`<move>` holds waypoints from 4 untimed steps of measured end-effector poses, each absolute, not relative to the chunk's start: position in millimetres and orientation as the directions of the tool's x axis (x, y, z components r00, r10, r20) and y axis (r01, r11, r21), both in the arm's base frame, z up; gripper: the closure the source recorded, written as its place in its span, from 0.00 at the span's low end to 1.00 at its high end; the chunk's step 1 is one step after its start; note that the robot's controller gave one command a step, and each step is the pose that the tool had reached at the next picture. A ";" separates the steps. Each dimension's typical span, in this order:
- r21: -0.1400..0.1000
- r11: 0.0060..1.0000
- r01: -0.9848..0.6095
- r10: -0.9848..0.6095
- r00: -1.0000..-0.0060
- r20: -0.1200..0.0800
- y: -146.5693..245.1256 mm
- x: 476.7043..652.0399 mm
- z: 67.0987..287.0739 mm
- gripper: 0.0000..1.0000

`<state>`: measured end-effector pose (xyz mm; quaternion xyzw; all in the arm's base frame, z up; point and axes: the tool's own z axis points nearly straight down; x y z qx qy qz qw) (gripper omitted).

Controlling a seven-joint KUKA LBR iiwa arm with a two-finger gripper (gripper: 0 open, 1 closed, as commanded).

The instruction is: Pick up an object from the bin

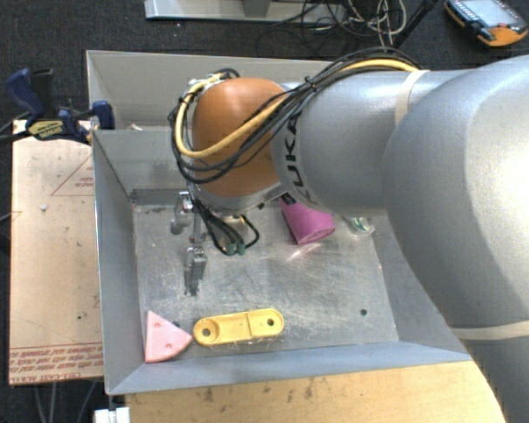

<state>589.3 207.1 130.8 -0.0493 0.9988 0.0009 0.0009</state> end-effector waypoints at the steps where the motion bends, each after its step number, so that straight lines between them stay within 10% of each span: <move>1: 0.001 0.983 -0.183 -0.183 -0.983 0.000 189.9 574.3 106.4 0.00; 2: 0.001 0.990 -0.139 -0.139 -0.990 0.000 173.7 531.5 98.0 0.00; 3: 0.001 0.947 -0.321 -0.321 -0.947 0.001 112.3 504.8 84.3 1.00; 4: 0.002 0.947 -0.321 -0.321 -0.947 0.002 112.3 504.8 84.3 1.00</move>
Offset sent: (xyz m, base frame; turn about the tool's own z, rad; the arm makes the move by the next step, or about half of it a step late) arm -0.0831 -0.0443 -0.0376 -0.0967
